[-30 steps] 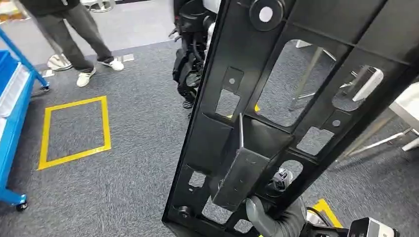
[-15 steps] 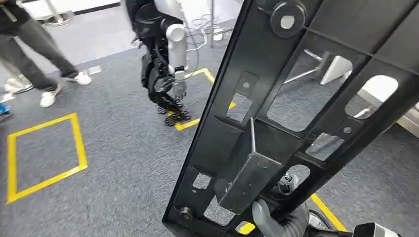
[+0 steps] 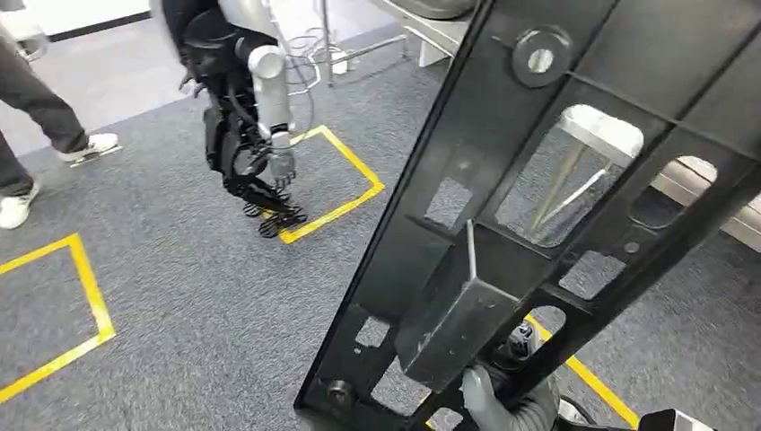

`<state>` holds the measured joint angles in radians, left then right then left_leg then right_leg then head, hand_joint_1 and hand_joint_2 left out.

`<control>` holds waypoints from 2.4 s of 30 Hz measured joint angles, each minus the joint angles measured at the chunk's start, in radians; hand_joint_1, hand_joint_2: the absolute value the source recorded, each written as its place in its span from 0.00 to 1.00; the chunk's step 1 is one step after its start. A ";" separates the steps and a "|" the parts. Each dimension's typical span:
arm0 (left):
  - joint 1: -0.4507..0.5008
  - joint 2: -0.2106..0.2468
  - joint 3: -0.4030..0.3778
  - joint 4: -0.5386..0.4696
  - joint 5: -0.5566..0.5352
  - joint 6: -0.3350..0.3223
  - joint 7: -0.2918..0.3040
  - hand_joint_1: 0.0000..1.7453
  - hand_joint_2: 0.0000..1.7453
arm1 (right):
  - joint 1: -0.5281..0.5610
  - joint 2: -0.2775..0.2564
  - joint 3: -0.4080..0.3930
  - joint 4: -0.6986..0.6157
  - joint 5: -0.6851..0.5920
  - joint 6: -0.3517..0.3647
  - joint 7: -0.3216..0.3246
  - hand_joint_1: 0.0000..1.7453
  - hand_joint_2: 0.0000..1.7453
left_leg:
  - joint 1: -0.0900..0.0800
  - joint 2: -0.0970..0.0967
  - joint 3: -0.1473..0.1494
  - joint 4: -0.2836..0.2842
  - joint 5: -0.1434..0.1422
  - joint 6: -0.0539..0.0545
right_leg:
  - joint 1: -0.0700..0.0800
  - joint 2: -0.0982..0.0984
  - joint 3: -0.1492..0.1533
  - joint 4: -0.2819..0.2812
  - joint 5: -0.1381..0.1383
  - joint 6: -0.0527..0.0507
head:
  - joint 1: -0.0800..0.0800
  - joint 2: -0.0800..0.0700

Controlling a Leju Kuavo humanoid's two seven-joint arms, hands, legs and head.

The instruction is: Take the parts from the cabinet and place them on the table.

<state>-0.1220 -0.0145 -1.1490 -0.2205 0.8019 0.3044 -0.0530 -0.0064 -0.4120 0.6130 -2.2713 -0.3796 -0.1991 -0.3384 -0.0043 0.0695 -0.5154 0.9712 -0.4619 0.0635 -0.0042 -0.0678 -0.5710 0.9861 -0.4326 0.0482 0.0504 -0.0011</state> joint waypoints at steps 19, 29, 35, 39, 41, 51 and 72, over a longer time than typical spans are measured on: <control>-0.002 0.026 -0.001 0.000 0.000 0.013 -0.033 0.00 1.00 | -0.005 0.021 -0.018 0.050 -0.005 0.050 -0.051 1.00 1.00 | 0.012 -0.127 0.000 -0.006 0.003 -0.032 | -0.006 0.197 -0.011 -0.022 0.022 -0.012 | -0.006 0.000; 0.000 0.027 -0.001 0.000 0.008 0.010 -0.039 0.00 1.00 | -0.026 0.026 -0.055 0.078 0.000 0.078 -0.031 1.00 1.00 | 0.016 -0.010 0.012 -0.020 0.005 -0.013 | -0.019 0.063 -0.094 0.134 -0.012 0.016 | -0.003 0.000; 0.001 0.028 -0.001 0.000 0.011 0.011 -0.039 0.00 1.00 | -0.031 0.027 -0.066 0.082 0.001 0.084 -0.026 1.00 1.00 | 0.005 0.009 0.021 -0.018 -0.006 -0.028 | -0.005 -0.017 -0.013 -0.008 0.010 0.014 | -0.003 0.000; -0.011 0.029 -0.001 0.000 0.019 0.019 -0.041 0.00 1.00 | -0.052 0.027 -0.077 0.082 0.002 0.095 0.001 1.00 1.00 | 0.015 0.046 0.030 -0.020 -0.020 -0.059 | -0.006 0.044 -0.017 -0.015 0.019 -0.028 | -0.004 0.000; -0.017 0.029 -0.001 0.000 0.024 0.023 -0.045 0.00 1.00 | -0.065 0.028 -0.083 0.082 0.001 0.098 0.012 1.00 1.00 | 0.019 -0.029 -0.019 0.096 -0.088 -0.062 | -0.007 0.060 -0.017 -0.015 0.019 -0.038 | -0.008 0.000; -0.022 0.030 0.000 0.000 0.019 0.024 -0.058 0.00 1.00 | -0.091 0.035 -0.085 0.086 -0.009 0.090 0.045 1.00 1.00 | 0.000 -0.134 -0.023 -0.008 0.019 -0.024 | 0.003 0.183 -0.018 -0.012 0.021 -0.030 | -0.009 0.000; 0.007 0.025 0.000 0.001 0.016 0.015 -0.043 0.00 1.00 | -0.067 0.030 -0.098 0.089 0.002 0.045 0.090 1.00 1.00 | 0.014 -0.048 -0.049 0.141 -0.103 -0.059 | -0.014 0.066 -0.013 -0.018 0.016 -0.033 | -0.006 0.000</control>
<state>-0.1150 0.0107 -1.1490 -0.2193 0.8175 0.3193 -0.0965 -0.0731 -0.3822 0.5150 -2.1828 -0.3773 -0.1541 -0.2483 0.0093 0.0211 -0.5644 1.1118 -0.5645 0.0043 -0.0185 -0.0018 -0.5845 0.9684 -0.4168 0.0151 0.0443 -0.0011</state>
